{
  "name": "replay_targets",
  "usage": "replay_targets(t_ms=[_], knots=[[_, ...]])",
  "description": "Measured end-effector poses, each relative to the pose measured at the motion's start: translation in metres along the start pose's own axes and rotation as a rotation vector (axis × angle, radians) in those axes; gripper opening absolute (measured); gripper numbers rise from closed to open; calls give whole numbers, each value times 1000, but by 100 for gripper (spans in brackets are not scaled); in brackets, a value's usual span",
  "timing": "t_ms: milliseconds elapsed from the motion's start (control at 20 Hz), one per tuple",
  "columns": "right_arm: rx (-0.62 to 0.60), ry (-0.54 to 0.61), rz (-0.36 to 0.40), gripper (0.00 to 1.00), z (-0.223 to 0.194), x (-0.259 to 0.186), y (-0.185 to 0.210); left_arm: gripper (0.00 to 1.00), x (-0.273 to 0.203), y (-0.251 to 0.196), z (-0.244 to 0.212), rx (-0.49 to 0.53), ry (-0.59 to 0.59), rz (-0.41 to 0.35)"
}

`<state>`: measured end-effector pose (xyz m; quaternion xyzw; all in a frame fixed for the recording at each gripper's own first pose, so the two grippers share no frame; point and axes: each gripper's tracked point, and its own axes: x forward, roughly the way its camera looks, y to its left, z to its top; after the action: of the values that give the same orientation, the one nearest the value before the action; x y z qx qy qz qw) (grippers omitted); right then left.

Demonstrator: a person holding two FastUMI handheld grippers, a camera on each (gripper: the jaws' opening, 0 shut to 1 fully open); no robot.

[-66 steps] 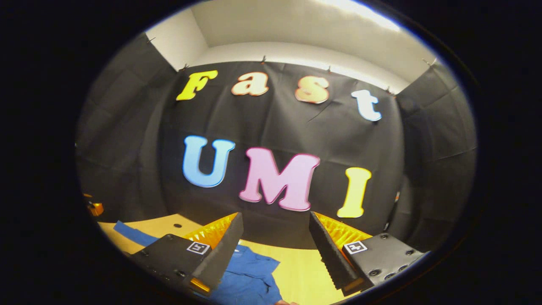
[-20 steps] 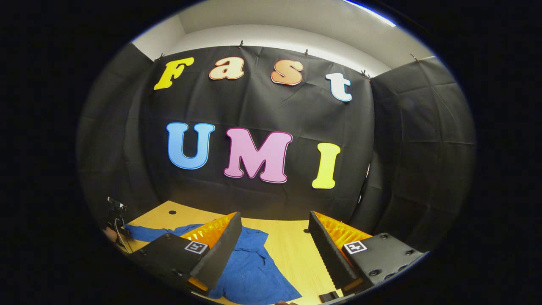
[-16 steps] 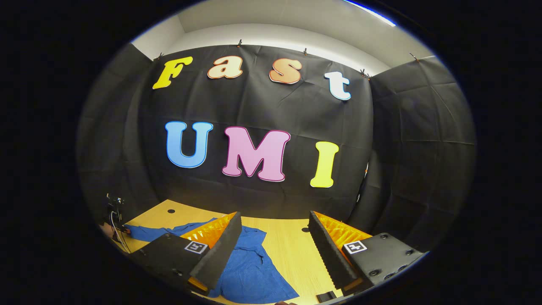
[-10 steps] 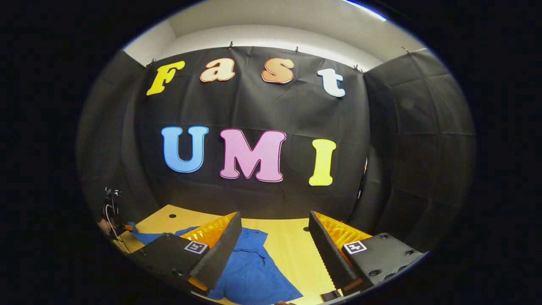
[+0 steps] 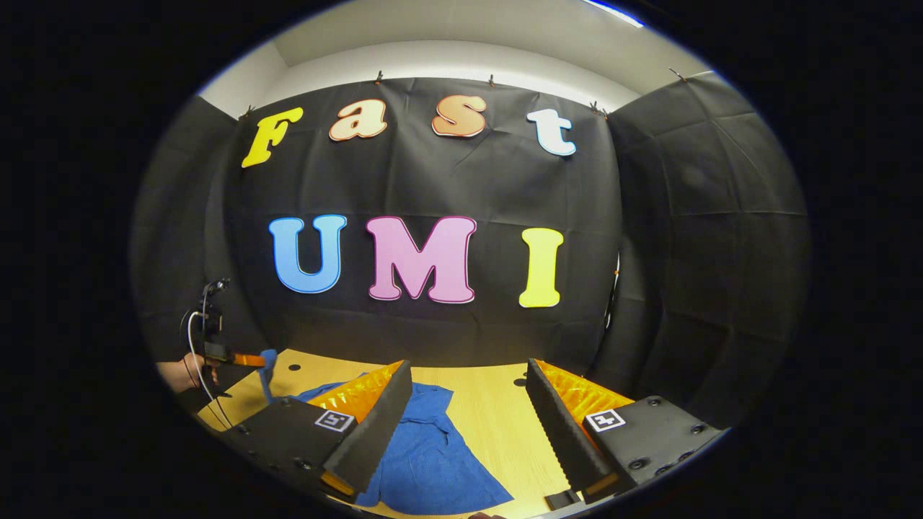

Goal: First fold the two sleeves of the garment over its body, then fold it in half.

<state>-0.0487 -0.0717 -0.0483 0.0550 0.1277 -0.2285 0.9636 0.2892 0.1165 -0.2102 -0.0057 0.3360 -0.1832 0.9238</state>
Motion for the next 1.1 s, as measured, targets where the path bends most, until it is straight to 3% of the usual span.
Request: replay_targets(t_ms=[150, 350, 400, 450, 500, 550, 600, 650, 700, 800, 850, 900, 1100], knots=[[7, 17, -32, 92, -1, -3, -19, 0, 40, -70, 14, 95, 2, -81], [14, 51, -84, 92, -11, -9, -48, 0, 100, -142, 4, 129, 59, -170], [14, 59, -97, 100, -13, -9, -56, 0, 111, -153, 1, 131, 67, -185], [15, 70, -110, 100, -16, -9, -63, 0, 126, -167, -2, 137, 81, -200], [15, 82, -122, 92, -21, -8, -71, 0, 140, -180, -7, 143, 100, -209], [16, 92, -132, 100, -24, -8, -79, 0, 153, -191, -14, 148, 122, -213], [17, 103, -141, 92, -27, -6, -85, 0, 165, -200, -21, 156, 149, -213], [19, 114, -147, 92, -30, -4, -92, 0, 177, -209, -29, 167, 174, -210], [22, 128, -153, 100, -34, -1, -98, 0, 188, -217, -37, 177, 197, -204], [32, 158, -159, 100, -41, 4, -109, 0, 212, -226, -50, 194, 246, -188], [35, 169, -160, 91, -45, 7, -113, 0, 223, -230, -60, 196, 275, -168], [37, 181, -162, 100, -49, 10, -118, 0, 232, -232, -69, 196, 303, -149], [42, 221, -169, 100, -64, 17, -132, 0, 250, -246, -101, 163, 387, -158]])
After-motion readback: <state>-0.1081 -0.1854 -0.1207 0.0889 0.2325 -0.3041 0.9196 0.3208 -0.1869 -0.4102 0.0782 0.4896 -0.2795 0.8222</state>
